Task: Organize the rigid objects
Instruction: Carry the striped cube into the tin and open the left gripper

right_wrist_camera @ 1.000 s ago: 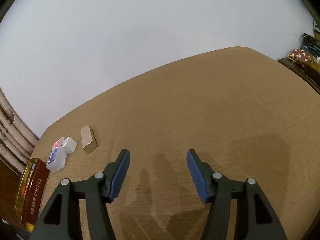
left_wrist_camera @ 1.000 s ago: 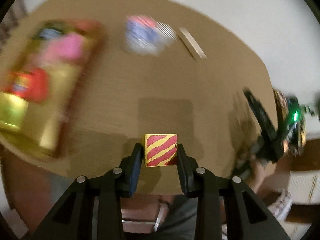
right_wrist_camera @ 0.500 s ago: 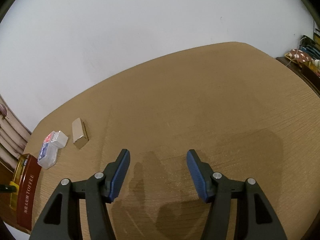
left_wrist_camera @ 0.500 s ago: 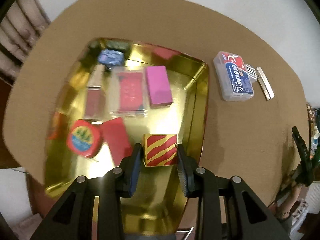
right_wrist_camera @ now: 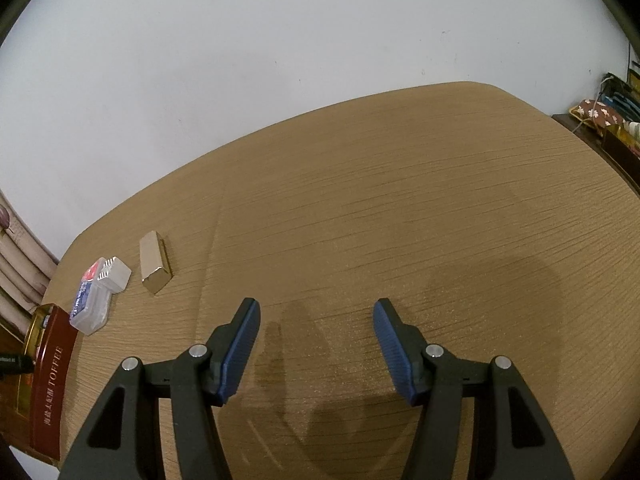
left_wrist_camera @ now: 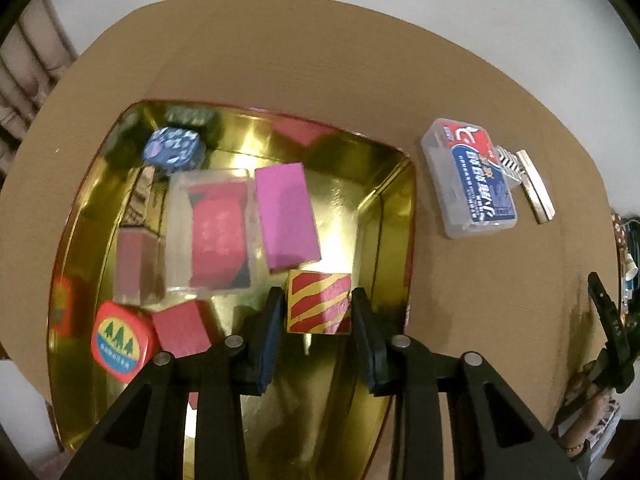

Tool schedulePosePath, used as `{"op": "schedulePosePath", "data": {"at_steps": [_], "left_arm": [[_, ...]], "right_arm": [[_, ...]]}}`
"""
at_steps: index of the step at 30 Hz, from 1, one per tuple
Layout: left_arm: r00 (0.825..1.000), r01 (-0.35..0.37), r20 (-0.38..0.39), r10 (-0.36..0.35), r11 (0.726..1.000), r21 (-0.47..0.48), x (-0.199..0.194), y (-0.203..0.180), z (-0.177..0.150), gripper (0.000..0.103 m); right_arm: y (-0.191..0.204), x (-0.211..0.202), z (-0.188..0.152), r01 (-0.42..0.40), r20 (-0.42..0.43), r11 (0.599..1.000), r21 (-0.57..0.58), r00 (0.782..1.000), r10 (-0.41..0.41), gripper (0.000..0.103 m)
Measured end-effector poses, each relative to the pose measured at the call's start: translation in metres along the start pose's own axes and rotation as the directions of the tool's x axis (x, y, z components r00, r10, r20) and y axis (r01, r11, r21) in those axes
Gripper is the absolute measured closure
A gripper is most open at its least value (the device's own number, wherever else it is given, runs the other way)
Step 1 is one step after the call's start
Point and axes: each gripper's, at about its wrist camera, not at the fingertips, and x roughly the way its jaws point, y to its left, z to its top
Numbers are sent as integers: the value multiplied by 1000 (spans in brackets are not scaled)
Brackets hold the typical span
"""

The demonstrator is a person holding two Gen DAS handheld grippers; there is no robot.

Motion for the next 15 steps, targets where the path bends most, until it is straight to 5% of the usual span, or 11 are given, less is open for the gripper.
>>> {"op": "schedulePosePath", "data": {"at_steps": [8, 12, 15], "left_arm": [[994, 28, 107, -28, 1000, 1, -37, 6, -4, 52], [973, 26, 228, -21, 1000, -16, -86, 10, -41, 29], [953, -21, 302, 25, 1000, -17, -113, 14, -88, 27]], "right_arm": [[1, 1, -1, 2, -3, 1000, -5, 1000, -2, 41], [6, 3, -2, 27, -13, 999, -29, 1000, -27, 39], [20, 9, -3, 69, -29, 994, -85, 997, -72, 37]]}}
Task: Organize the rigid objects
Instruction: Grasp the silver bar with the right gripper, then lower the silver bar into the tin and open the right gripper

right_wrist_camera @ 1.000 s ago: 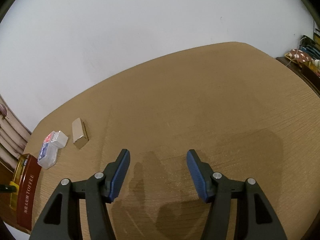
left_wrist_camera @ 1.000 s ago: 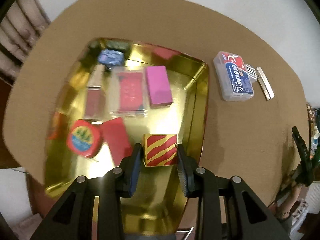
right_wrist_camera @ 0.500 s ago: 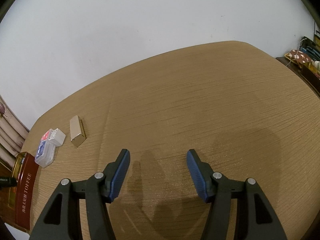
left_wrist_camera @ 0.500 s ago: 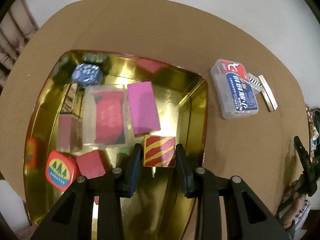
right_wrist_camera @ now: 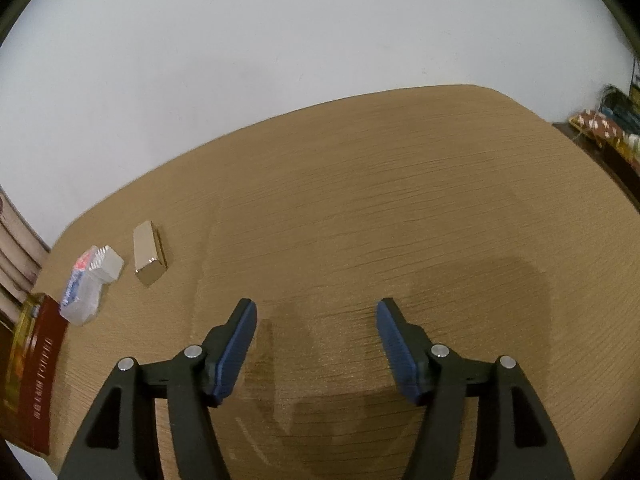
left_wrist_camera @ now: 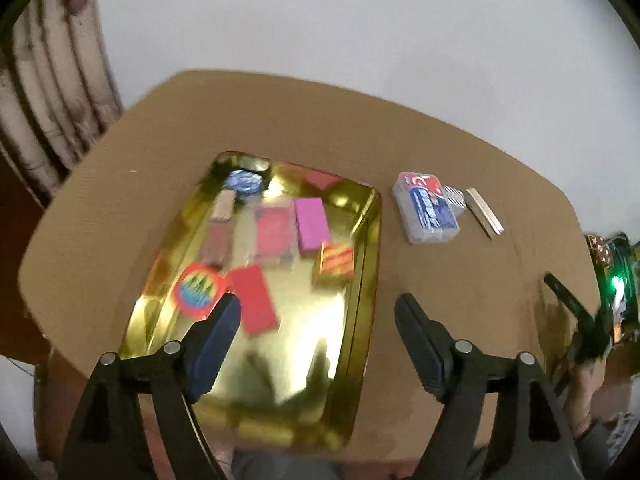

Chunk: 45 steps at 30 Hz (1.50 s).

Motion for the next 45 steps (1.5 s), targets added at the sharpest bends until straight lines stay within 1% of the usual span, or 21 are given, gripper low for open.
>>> {"op": "schedulePosePath", "data": {"at_steps": [1, 4, 8, 10, 12, 16, 17, 19, 21, 23, 24, 25, 26, 28, 29, 30, 33, 36, 40, 43, 45], "left_arm": [[1000, -15, 14, 15, 1000, 4, -8, 2, -10, 26], [998, -45, 43, 44, 999, 10, -26, 5, -43, 24], [995, -89, 48, 91, 996, -27, -36, 19, -81, 23], [992, -113, 40, 116, 992, -62, -33, 22, -96, 23], [988, -145, 44, 149, 986, -88, -32, 30, -105, 23], [978, -202, 37, 207, 973, -109, -24, 43, -116, 23], [975, -213, 34, 218, 971, -110, -23, 45, -117, 23], [972, -223, 45, 229, 968, -111, -21, 46, -117, 23], [969, -235, 57, 241, 967, -97, -21, 46, -118, 23], [965, -250, 58, 255, 965, -80, -18, 45, -118, 23], [966, -249, 55, 253, 966, -74, -16, 45, -118, 23], [966, -249, 50, 253, 966, -70, -15, 45, -119, 23], [967, -249, 47, 252, 966, -67, -13, 46, -119, 23], [967, -249, 36, 251, 967, -56, -9, 46, -121, 23], [966, -258, 25, 259, 965, -51, -5, 46, -122, 23], [965, -261, 19, 262, 964, -52, -3, 47, -123, 23], [967, -254, 16, 256, 965, -56, -4, 48, -124, 23], [960, -275, 31, 277, 960, -59, -10, 49, -124, 23], [964, -265, 16, 267, 962, -64, -16, 54, -129, 22], [962, -272, 10, 273, 960, -68, -16, 57, -132, 22], [964, -264, -9, 265, 961, -75, -14, 60, -133, 22]], "right_arm": [[5, 1, 1, 8, -10, 1000, -29, 1000, -9, 35], [30, 3, 6, -69, -55, 988, -138, 997, 62, 35], [78, -3, 19, -111, -49, 949, -294, 994, 101, 35], [108, 3, 29, -111, -77, 915, -388, 993, 88, 35], [129, 13, 37, -117, -106, 894, -432, 991, 78, 35], [157, 38, 54, -102, -149, 873, -477, 988, 34, 35], [163, 45, 57, -94, -157, 866, -492, 987, 18, 37], [176, 63, 62, -92, -193, 851, -517, 981, -11, 37], [186, 78, 65, -104, -234, 846, -523, 972, -25, 37], [193, 88, 67, -98, -250, 841, -532, 967, -45, 37], [197, 96, 68, -109, -277, 839, -533, 960, -51, 39], [200, 101, 68, -113, -293, 838, -534, 954, -58, 44], [202, 106, 68, -117, -307, 835, -538, 950, -65, 53], [207, 111, 70, -135, -326, 833, -537, 944, -57, 57], [207, 113, 72, -151, -348, 841, -519, 937, -46, 63], [206, 115, 74, -159, -362, 854, -495, 931, -37, 66], [207, 113, 74, -151, -359, 849, -506, 932, -48, 74], [194, 104, 71, -168, -375, 872, -460, 927, -20, 74], [169, 81, 60, -198, -397, 908, -368, 917, 39, 74], [166, 57, 52, -248, -407, 914, -321, 907, 103, 74], [175, 36, 49, -299, -408, 905, -303, 899, 160, 74]]}}
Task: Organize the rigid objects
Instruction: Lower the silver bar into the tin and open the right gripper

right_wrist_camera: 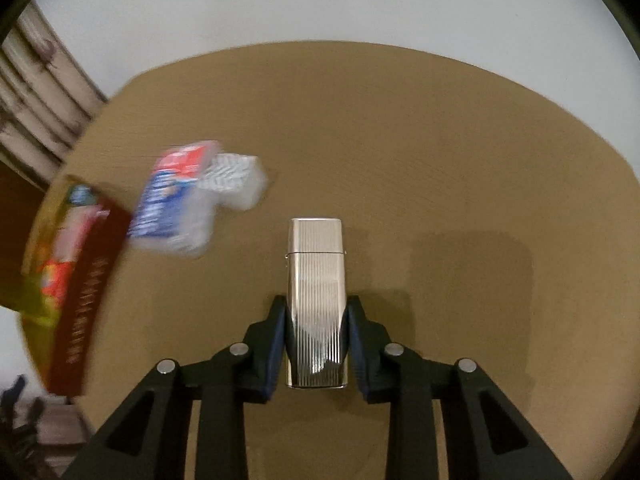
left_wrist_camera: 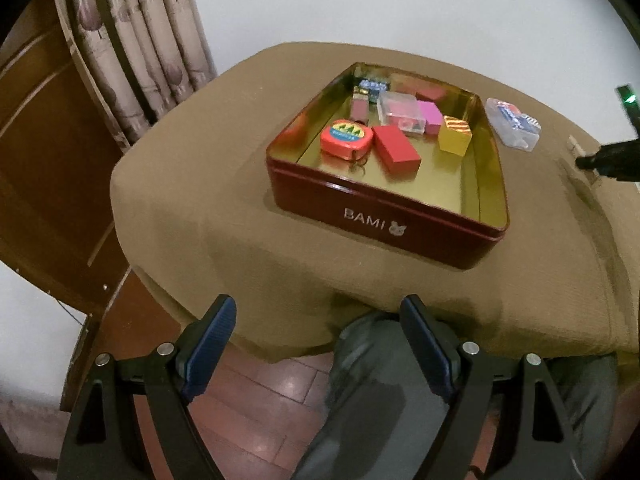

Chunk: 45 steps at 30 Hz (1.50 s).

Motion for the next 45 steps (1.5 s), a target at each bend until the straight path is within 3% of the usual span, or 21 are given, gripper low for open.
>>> {"op": "schedulePosePath", "data": {"at_steps": [5, 9, 12, 16, 19, 30, 36, 41, 45], "left_arm": [[999, 33, -20, -34, 999, -38, 1, 7, -1, 22], [1000, 31, 3, -31, 999, -36, -4, 9, 0, 22], [1000, 14, 27, -14, 1000, -26, -8, 10, 1, 22], [999, 5, 41, -4, 1000, -25, -9, 13, 3, 22], [999, -3, 37, 3, 1000, -21, -6, 15, 4, 21], [1000, 23, 1, -23, 999, -36, 1, 16, 4, 21], [1000, 29, -7, -29, 999, -18, 2, 12, 2, 21], [1000, 17, 0, -17, 1000, 5, 1, 9, 0, 21], [1000, 20, -10, -20, 1000, 11, 2, 6, 0, 21]], "right_arm": [[83, -43, -9, -169, 28, 981, -93, 985, 173, 74], [176, -51, -11, -297, -16, 937, -182, 954, 299, 74], [216, -35, -13, -345, -67, 915, -209, 938, 339, 74], [253, -6, -21, -343, -121, 914, -219, 939, 323, 74], [265, 14, -24, -310, -136, 926, -214, 948, 286, 74], [249, 54, -31, -185, -160, 976, -114, 973, 166, 74], [255, 59, -27, -59, -127, 984, -169, 991, 38, 74], [254, 57, -23, -4, -99, 988, -153, 995, -11, 71], [249, 42, -24, -21, -59, 987, -158, 998, 12, 71]]}}
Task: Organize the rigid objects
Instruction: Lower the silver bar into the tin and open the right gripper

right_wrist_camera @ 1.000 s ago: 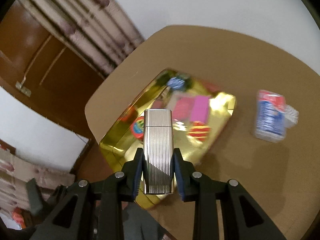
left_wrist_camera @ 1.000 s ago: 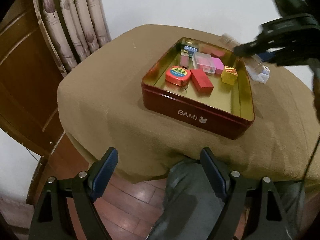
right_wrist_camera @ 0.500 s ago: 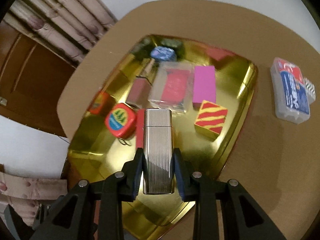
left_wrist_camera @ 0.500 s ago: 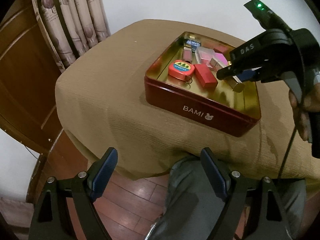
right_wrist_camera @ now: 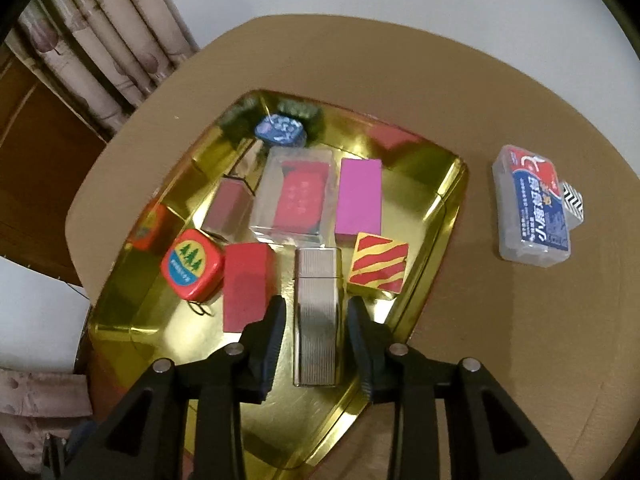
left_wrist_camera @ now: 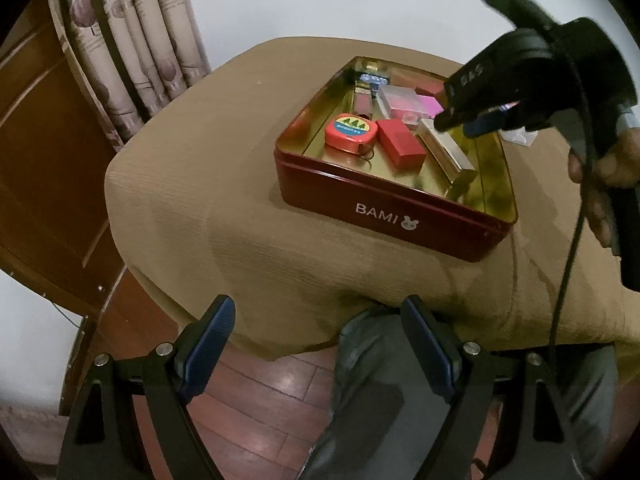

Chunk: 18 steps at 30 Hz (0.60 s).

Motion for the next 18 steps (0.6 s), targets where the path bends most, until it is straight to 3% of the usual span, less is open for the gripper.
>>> {"op": "schedulePosePath", "data": {"at_steps": [5, 8, 12, 18], "left_arm": [[1000, -1, -13, 1, 1000, 14, 2, -2, -1, 21], [1000, -5, -12, 6, 1000, 19, 2, -4, -1, 21], [1000, -18, -14, 18, 999, 32, 3, -7, -4, 21], [1000, -19, -19, 20, 998, 59, 1, -17, -7, 21]], "right_arm": [[-10, -40, -10, -78, 150, 997, 1, 986, 77, 71], [-27, -68, -23, -55, 268, 998, 4, 962, 52, 71], [-73, -92, -49, 59, 391, 997, 58, 917, -78, 71], [-185, -82, -75, 203, 329, 949, 240, 903, -276, 71]]}}
